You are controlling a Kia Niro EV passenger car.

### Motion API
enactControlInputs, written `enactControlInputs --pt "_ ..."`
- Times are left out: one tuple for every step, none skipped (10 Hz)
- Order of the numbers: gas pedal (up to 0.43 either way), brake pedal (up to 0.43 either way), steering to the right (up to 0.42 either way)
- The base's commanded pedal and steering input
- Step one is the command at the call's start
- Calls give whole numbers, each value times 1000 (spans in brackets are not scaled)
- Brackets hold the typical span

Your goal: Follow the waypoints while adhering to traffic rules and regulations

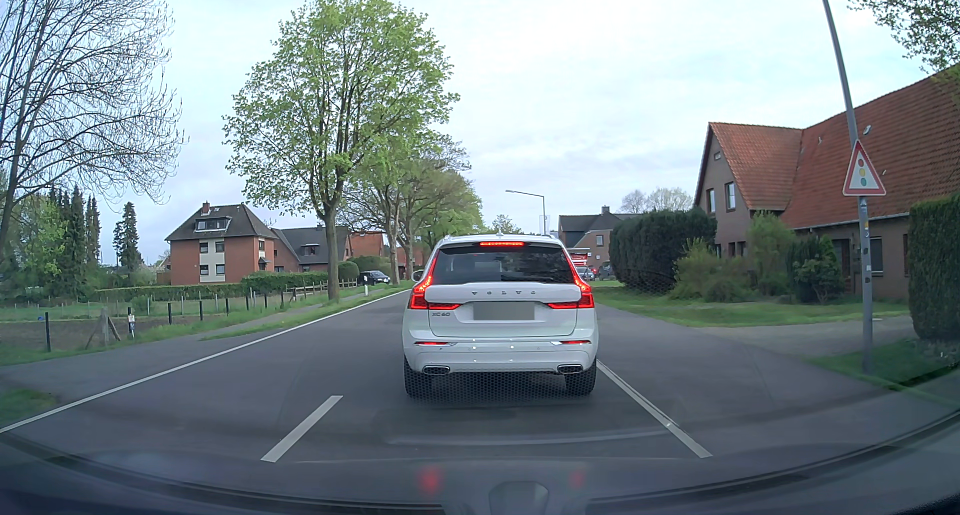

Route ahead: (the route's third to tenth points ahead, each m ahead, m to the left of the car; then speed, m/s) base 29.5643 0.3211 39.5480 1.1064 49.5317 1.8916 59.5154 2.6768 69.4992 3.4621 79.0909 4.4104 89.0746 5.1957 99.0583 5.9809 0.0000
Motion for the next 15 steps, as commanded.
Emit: enactControlInputs --pt "0 195 -8" --pt "0 189 -8" --pt "0 189 -8" --pt "0 189 -8" --pt "0 195 -7" --pt "0 189 -8" --pt "0 195 -8" --pt "0 195 -8" --pt "0 195 -8" --pt "0 195 -8" --pt "0 195 -8" --pt "0 195 -8" --pt "0 195 -8" --pt "0 195 -8" --pt "0 195 -8"
